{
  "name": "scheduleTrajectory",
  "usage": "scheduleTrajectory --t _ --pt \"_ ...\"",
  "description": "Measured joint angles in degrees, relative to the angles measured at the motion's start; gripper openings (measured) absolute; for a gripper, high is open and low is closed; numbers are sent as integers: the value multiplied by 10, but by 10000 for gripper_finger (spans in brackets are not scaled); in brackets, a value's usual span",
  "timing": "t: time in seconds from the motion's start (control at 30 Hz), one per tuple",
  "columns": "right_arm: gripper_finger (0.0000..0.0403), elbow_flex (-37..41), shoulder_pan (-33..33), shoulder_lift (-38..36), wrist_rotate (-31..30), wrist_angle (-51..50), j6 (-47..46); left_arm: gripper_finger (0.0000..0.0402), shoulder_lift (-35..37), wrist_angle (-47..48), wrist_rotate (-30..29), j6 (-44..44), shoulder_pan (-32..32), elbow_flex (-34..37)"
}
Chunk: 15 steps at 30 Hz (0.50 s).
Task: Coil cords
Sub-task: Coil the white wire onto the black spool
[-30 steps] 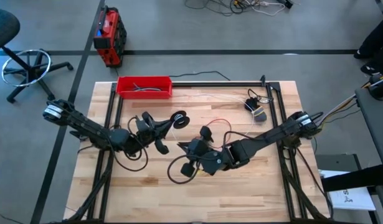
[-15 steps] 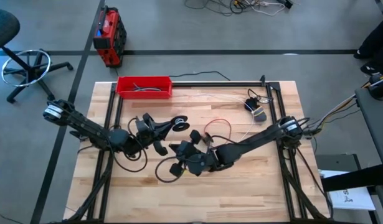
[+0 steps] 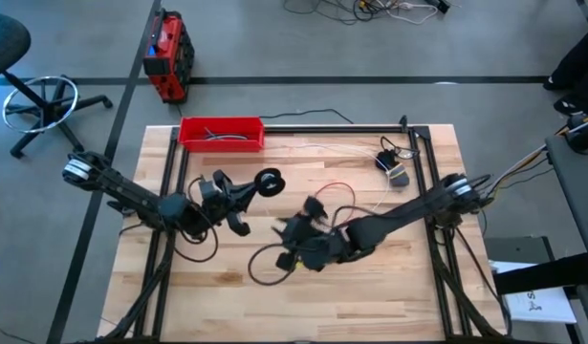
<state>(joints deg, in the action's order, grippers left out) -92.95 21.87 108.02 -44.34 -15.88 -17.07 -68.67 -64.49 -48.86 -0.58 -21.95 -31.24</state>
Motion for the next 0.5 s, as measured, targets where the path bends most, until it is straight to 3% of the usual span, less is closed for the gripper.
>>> scheduleTrajectory --t 0.23,0.5 --pt "176 1 23 -39 -13 -44 15 0 39 5 4 30 -14 2" --pt "184 4 20 -3 -23 -45 -3 0 52 7 19 31 -30 3"
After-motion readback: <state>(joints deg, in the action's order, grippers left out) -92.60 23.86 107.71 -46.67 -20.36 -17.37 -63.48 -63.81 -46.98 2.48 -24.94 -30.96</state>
